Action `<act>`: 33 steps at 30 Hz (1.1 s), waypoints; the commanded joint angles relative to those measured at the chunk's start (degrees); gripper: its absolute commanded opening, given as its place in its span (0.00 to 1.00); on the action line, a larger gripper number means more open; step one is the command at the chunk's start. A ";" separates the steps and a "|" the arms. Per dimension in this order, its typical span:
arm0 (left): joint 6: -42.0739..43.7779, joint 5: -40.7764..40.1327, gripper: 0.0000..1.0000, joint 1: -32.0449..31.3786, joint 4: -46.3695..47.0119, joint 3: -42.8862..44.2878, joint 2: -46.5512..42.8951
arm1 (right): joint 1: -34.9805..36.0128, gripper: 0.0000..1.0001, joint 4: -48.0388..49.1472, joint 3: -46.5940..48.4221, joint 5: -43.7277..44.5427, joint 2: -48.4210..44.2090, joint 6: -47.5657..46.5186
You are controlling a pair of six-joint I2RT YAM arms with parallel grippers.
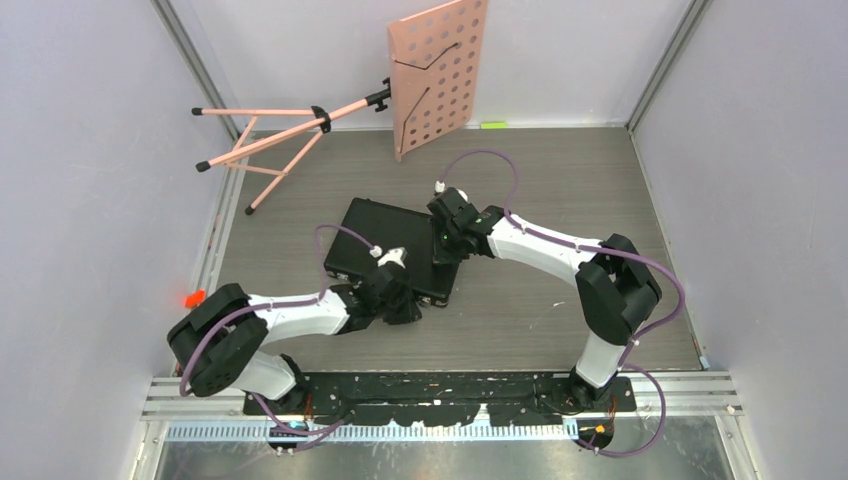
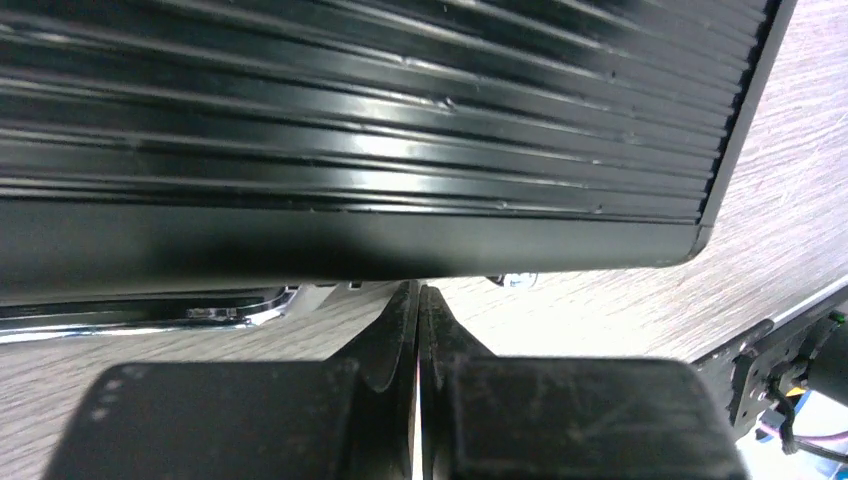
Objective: Pack up texas hold em set
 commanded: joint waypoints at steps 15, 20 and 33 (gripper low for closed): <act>-9.59 -19.60 0.00 -8.40 -1.93 1.57 3.98 | 0.08 0.01 -6.75 -3.41 3.26 1.27 -0.11; -5.62 -22.37 0.00 -8.69 -3.93 4.08 2.61 | 0.08 0.00 -4.66 -6.51 5.79 -5.82 0.57; 22.30 -42.57 0.02 -8.47 -14.82 -3.89 -37.48 | -0.08 0.16 9.74 -28.23 35.85 -44.80 -4.67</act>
